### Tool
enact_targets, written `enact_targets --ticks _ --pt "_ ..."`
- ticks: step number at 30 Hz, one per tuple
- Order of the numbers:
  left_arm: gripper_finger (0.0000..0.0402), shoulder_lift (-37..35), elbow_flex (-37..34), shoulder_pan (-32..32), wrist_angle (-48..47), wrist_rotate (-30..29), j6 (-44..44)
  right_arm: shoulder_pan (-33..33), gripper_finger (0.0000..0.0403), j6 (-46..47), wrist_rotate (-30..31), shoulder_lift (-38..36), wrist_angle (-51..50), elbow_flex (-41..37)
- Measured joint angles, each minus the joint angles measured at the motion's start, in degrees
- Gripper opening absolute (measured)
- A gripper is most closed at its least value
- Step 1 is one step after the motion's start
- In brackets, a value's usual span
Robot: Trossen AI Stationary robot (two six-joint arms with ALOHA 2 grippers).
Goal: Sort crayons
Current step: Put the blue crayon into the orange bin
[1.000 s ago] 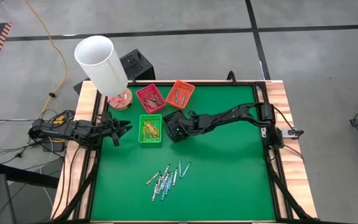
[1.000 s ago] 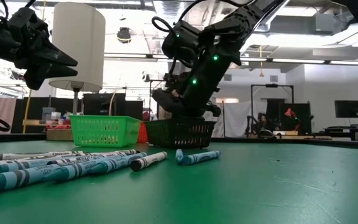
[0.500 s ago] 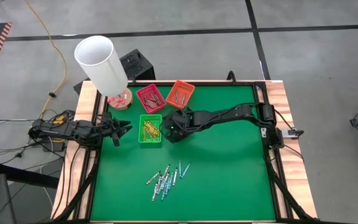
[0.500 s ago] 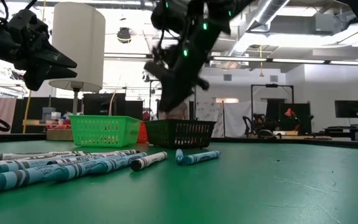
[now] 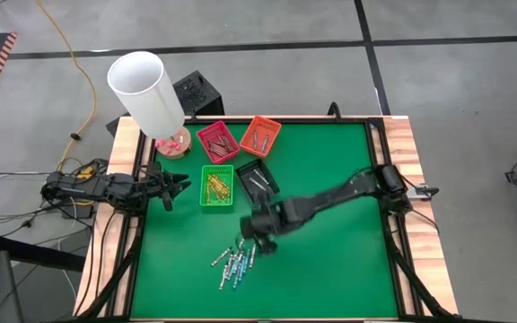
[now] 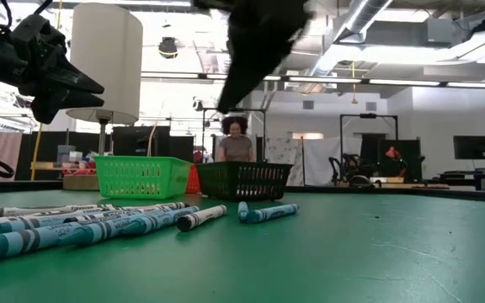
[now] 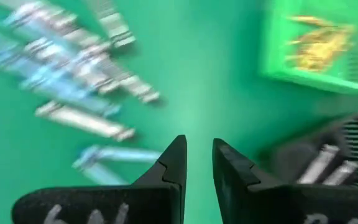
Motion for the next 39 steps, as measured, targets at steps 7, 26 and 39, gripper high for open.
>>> enact_targets --ticks 7,26,39 --pt "0.0137 0.00 0.00 0.00 -1.39 -0.02 -0.55 6.17 0.0072 0.37 -4.58 0.16 -0.91 -4.67" --pt "0.0137 0.00 0.00 0.00 -2.91 -1.39 -3.72 5.33 0.0072 -5.86 -8.96 0.21 7.89 -12.40" --pt "0.0137 -0.01 0.00 0.00 -3.82 -1.36 -3.87 4.77 0.0072 -13.25 -10.63 0.21 7.86 -12.40"
